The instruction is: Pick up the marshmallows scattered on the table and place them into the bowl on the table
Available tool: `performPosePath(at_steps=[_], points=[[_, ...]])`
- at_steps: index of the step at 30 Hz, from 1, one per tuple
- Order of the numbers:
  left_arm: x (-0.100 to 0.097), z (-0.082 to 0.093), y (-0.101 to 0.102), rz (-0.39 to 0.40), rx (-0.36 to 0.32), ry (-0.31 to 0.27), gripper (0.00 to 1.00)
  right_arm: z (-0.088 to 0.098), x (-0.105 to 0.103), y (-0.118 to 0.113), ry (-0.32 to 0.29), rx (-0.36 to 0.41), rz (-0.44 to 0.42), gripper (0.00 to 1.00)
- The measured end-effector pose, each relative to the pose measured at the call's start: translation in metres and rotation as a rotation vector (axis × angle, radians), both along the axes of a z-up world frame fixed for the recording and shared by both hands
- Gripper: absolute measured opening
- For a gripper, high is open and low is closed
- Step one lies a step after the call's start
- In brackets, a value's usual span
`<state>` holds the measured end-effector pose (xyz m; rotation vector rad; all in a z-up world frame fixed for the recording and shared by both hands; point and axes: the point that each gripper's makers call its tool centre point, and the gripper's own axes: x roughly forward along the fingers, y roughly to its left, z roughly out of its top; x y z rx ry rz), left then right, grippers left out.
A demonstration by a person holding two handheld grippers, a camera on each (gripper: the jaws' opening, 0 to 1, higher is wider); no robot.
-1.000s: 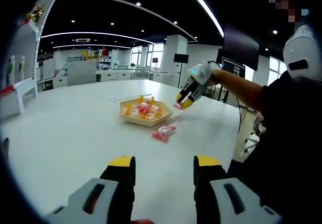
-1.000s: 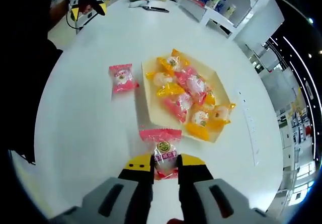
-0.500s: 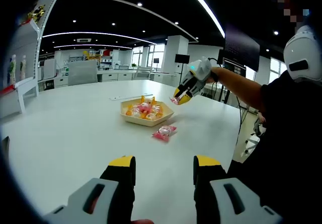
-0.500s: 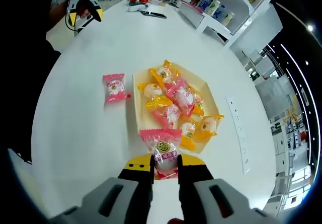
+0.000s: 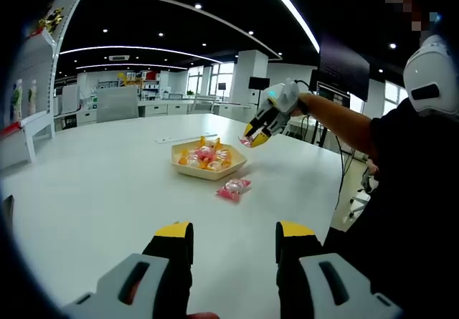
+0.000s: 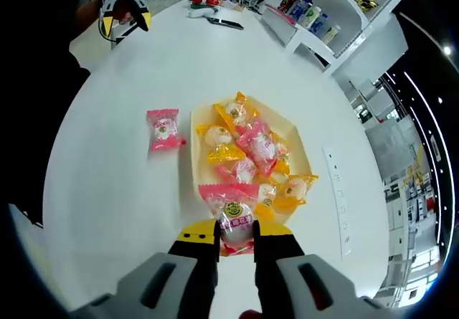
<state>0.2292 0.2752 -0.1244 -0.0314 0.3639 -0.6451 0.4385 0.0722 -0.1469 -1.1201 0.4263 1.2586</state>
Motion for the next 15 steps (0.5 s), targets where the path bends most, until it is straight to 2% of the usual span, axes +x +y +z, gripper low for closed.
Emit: performPosePath(at_steps=[8,15], points=[[0.001,0.000,0.001,-0.002,0.000,-0.001,0.46,0.002,-0.005,0.008,-0.011,-0.014,0.043,0.19],[0.001,0.002,0.004,-0.001,0.004,-0.004,0.46,0.001,0.008,0.012,-0.013,-0.018,0.058,0.20]])
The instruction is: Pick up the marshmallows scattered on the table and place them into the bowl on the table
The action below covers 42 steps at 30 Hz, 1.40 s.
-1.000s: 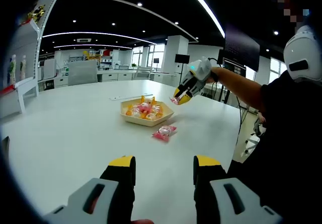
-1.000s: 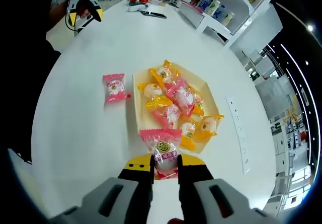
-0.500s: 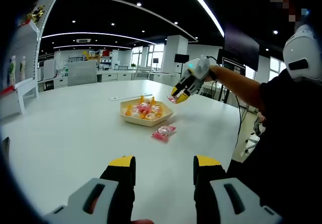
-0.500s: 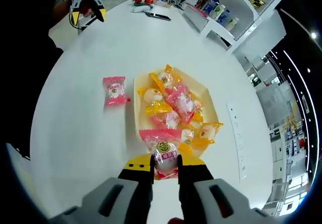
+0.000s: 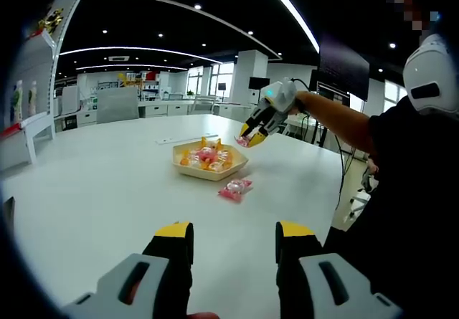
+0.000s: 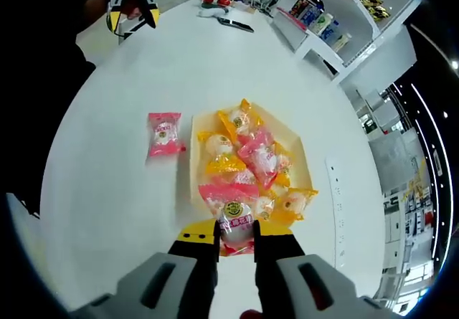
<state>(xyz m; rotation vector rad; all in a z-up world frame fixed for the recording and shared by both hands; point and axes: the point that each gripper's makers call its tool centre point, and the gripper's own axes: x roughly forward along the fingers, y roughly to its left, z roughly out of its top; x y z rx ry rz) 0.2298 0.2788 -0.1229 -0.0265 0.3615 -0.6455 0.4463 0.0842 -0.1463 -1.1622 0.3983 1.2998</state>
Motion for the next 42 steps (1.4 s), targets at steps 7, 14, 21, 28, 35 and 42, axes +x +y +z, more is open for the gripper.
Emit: performPosePath(at_steps=[7,14,21,28,35,42], points=[[0.001,-0.002,0.000,-0.003,0.000,0.003,0.46,-0.002,-0.002,0.007,0.009,-0.013,0.040,0.20],[0.001,-0.003,0.001,-0.002,0.000,0.005,0.46,-0.006,0.001,0.015,0.018,-0.016,0.058,0.20],[-0.002,-0.005,0.005,0.011,0.000,0.009,0.46,-0.009,0.006,0.021,0.022,-0.022,0.069,0.20],[-0.002,-0.003,0.007,0.019,0.003,0.007,0.46,-0.015,0.010,0.022,0.037,-0.029,0.068,0.21],[-0.001,-0.004,0.003,0.010,0.004,0.010,0.46,-0.017,0.005,0.015,0.042,-0.043,0.050,0.29],[0.000,-0.003,-0.002,-0.002,0.006,0.008,0.46,-0.011,0.002,0.010,0.033,-0.029,0.037,0.29]])
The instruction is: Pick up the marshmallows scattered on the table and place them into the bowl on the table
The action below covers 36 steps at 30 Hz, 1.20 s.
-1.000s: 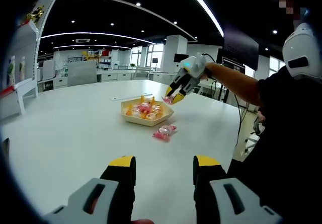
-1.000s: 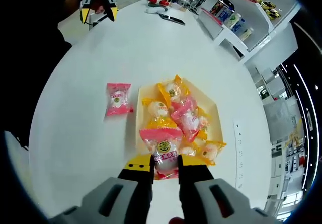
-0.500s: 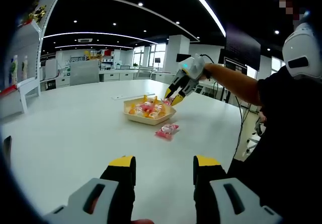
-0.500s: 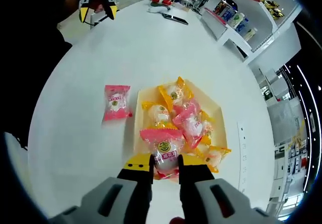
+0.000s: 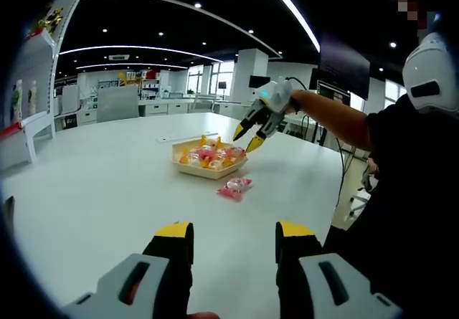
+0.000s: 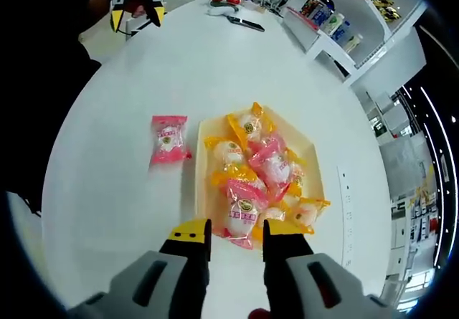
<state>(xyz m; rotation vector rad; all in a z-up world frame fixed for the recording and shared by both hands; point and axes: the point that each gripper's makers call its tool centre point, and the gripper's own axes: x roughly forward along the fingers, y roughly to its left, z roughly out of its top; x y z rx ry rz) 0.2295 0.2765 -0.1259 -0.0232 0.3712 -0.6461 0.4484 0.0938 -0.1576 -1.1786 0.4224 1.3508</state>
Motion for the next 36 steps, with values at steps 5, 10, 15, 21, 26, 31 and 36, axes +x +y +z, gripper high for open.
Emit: performPosePath(at_steps=[5,10,15,21,26,31,36], points=[[0.000,-0.001,-0.002,-0.004,0.002,0.002,0.46,0.005,-0.001,-0.002,-0.011,0.013,-0.012,0.29],[-0.002,0.001,-0.004,-0.006,0.003,-0.002,0.46,0.006,-0.002,-0.002,-0.012,0.025,-0.020,0.29],[-0.003,0.002,-0.004,-0.004,0.007,-0.005,0.46,0.011,-0.001,-0.001,-0.015,0.046,-0.029,0.29],[-0.003,0.004,-0.006,-0.011,0.011,-0.009,0.46,0.021,0.000,-0.002,-0.011,0.095,-0.073,0.29],[-0.002,0.004,-0.011,-0.021,0.013,-0.007,0.46,0.028,-0.001,-0.006,-0.002,0.137,-0.106,0.29],[0.000,0.004,-0.014,-0.028,0.017,-0.007,0.46,0.031,-0.001,-0.012,-0.008,0.158,-0.130,0.29],[0.001,0.005,-0.017,-0.034,0.020,-0.007,0.46,0.035,-0.004,-0.015,0.001,0.199,-0.155,0.29]])
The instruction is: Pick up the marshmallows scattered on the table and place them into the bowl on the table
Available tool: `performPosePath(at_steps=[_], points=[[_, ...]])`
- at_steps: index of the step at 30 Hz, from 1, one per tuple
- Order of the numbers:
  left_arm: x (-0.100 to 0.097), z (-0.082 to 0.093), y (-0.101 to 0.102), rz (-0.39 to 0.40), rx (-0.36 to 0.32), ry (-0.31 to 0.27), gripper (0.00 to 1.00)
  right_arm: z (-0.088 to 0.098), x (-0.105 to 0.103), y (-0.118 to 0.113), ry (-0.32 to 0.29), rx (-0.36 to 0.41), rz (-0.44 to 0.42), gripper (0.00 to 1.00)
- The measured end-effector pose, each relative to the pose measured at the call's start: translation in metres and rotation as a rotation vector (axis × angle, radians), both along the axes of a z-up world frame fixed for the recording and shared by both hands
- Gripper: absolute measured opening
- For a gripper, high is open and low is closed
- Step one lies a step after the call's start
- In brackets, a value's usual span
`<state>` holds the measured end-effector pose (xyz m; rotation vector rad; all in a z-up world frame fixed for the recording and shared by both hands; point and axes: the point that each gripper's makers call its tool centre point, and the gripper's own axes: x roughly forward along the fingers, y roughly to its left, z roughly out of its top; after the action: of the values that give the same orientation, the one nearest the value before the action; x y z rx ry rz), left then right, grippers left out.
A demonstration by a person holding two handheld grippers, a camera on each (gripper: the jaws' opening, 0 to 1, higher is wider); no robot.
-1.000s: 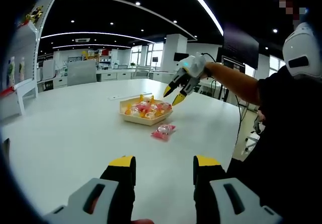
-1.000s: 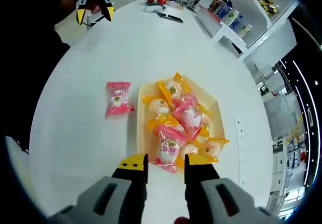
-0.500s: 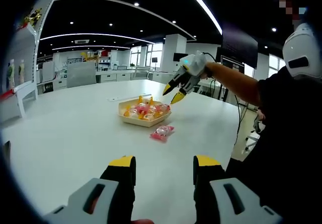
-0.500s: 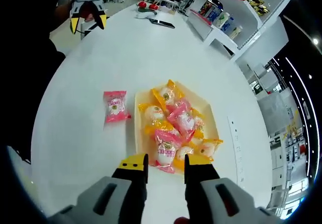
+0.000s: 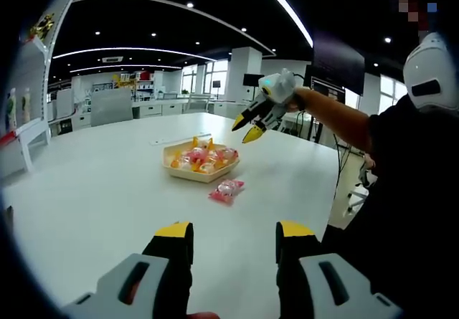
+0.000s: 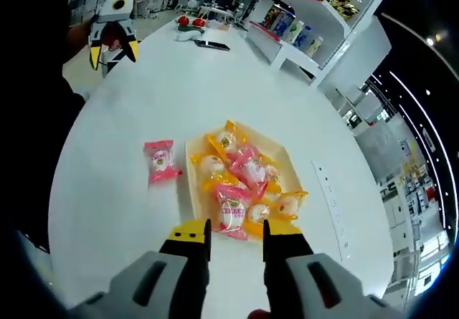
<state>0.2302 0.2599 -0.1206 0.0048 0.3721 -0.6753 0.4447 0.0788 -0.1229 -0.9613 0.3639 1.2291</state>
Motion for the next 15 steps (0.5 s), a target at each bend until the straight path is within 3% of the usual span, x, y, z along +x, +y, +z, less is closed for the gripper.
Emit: performPosePath(at_steps=[15], points=[[0.005,-0.004,-0.004,-0.006,-0.002,0.009,0.47,0.016,-0.013,-0.004,0.025,0.134,-0.064,0.30]])
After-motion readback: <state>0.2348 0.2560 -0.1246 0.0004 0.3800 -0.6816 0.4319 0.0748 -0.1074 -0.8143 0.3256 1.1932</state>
